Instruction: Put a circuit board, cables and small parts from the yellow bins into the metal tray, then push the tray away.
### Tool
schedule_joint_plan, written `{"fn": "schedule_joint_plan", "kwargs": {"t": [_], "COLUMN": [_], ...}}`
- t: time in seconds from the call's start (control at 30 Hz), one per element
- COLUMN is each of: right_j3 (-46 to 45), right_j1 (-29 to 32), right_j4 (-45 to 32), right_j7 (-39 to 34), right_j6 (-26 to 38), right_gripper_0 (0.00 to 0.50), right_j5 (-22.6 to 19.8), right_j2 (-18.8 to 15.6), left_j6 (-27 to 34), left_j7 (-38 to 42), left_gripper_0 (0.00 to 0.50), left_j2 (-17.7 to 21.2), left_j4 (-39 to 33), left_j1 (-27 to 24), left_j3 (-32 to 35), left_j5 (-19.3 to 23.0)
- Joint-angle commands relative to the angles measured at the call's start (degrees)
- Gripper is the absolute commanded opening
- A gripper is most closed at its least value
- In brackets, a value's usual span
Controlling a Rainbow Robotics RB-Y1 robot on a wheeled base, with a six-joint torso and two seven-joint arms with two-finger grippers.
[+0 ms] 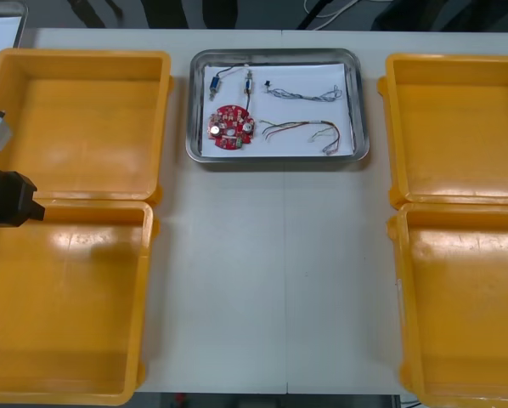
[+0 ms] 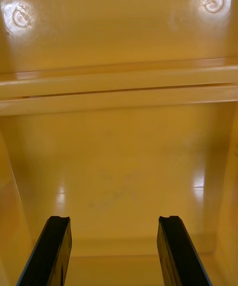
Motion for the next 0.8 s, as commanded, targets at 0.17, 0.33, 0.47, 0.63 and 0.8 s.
{"fn": "schedule_joint_plan", "kwargs": {"t": [0.17, 0.33, 0.47, 0.63, 0.8], "right_j3": [-1.97, -1.97, -1.97, -1.97, -1.97], "right_j1": [0.06, 0.06, 0.06, 0.06, 0.06], "right_j4": [-0.37, -0.37, -0.37, -0.37, -0.37], "right_j7": [3.2, 3.2, 3.2, 3.2, 3.2], "right_j6": [0.64, 0.64, 0.64, 0.64, 0.64], "right_gripper_0": [0.5, 0.5, 0.5, 0.5, 0.5], "right_j5": [-0.85, -0.85, -0.85, -0.85, -0.85], "right_j2": [-2.18, -2.18, -2.18, -2.18, -2.18], "left_j6": [0.4, 0.4, 0.4, 0.4, 0.4], "left_j7": [-2.25, -2.25, -2.25, -2.25, -2.25], "left_gripper_0": [0.5, 0.5, 0.5, 0.5, 0.5], "left_j2": [-0.4, -0.4, -0.4, -0.4, -0.4], "left_j4": [-1.52, -1.52, -1.52, -1.52, -1.52], "left_j1": [0.89, 0.89, 0.89, 0.89, 0.89], "left_j3": [1.52, 1.52, 1.52, 1.52, 1.52], "left_j5": [-0.45, -0.45, -0.45, -0.45, -0.45]}}
